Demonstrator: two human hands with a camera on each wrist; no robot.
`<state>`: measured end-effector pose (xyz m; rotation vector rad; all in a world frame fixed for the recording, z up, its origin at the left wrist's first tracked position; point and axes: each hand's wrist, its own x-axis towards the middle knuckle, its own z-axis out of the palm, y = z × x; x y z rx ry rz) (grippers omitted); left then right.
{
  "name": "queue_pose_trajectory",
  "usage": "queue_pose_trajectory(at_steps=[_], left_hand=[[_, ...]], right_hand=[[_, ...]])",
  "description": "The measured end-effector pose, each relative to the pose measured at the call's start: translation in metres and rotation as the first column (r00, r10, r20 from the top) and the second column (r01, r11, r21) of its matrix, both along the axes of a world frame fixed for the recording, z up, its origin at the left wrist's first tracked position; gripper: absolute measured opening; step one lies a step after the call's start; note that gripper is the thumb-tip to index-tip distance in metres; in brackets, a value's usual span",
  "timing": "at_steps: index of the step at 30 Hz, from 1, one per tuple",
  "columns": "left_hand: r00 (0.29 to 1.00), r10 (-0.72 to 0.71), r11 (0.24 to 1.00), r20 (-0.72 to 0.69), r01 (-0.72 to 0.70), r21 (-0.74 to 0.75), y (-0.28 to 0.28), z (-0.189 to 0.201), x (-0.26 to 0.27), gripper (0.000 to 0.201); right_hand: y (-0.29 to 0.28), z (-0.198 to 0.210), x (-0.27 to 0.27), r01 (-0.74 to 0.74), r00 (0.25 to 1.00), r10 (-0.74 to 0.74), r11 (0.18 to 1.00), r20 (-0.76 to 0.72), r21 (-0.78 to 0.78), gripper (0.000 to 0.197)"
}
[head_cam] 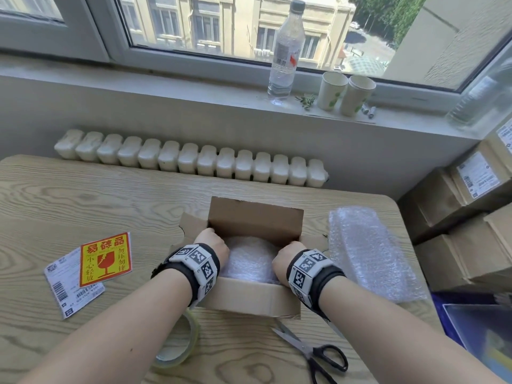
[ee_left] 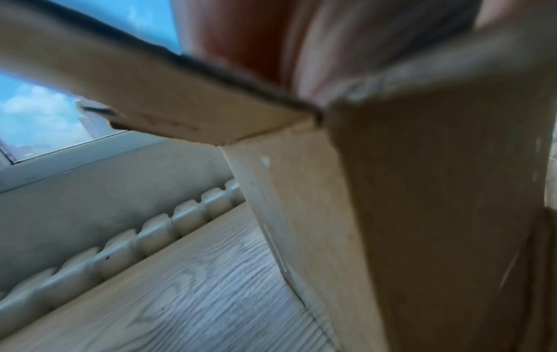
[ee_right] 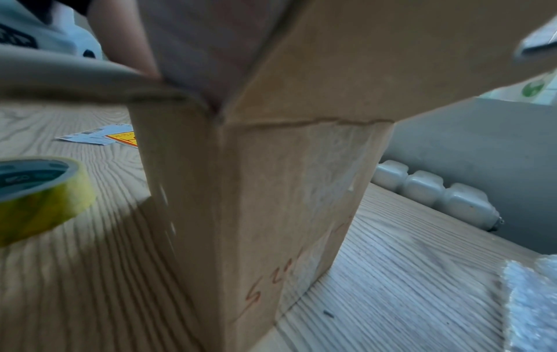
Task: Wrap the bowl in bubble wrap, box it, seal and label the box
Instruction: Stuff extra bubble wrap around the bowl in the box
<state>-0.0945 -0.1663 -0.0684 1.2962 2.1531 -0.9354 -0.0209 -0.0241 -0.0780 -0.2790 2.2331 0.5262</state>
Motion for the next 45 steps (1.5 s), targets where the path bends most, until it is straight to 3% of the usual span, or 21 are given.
queue_pose_trajectory(at_steps=[6,11,16,20,24,31,36,42,45], left_hand=[[0.986,0.165,0.977,0.023,-0.167,0.133,-0.003,0.021,0.007,0.029],[0.973,0.229,0.940,0.025,-0.227,0.255,0.001,0.051,0.009,0.025],[0.955,0.287,0.823,0.071,-0.284,0.491,0.015,0.077,0.012,0.024],[0.946,0.287,0.678,0.148,-0.310,0.667,0.037,0.093,0.025,0.022],[0.933,0.289,0.570,0.213,-0.347,0.745,0.068,0.093,0.043,0.021],[0.876,0.312,0.508,0.367,-0.480,0.715,0.126,0.074,0.064,0.026],[0.840,0.335,0.470,0.427,-0.542,0.697,0.172,0.063,0.076,0.035],[0.800,0.387,0.552,0.458,-0.599,0.580,0.225,0.036,0.080,0.045],[0.766,0.437,0.566,0.471,-0.641,0.518,0.242,0.020,0.079,0.050]], right_hand=[[0.001,0.029,0.003,0.162,0.970,-0.196,0.963,-0.147,-0.217,0.016],[0.016,0.061,0.006,0.197,0.888,-0.340,0.890,-0.311,-0.411,0.021],[0.044,0.081,0.029,0.180,0.730,-0.513,0.782,-0.451,-0.597,0.022],[0.075,0.084,0.058,0.268,0.539,-0.672,0.708,-0.508,-0.654,0.024],[0.123,0.078,0.093,0.446,0.332,-0.840,0.540,-0.429,-0.714,0.023],[0.198,0.050,0.146,0.617,0.086,-0.963,0.253,-0.256,-0.745,0.021],[0.228,0.022,0.161,0.674,0.014,-0.994,0.093,-0.112,-0.733,0.026],[0.255,-0.015,0.154,0.725,-0.052,-0.998,-0.051,0.020,-0.687,0.050],[0.265,-0.034,0.146,0.729,-0.047,-0.997,-0.074,0.058,-0.680,0.054]])
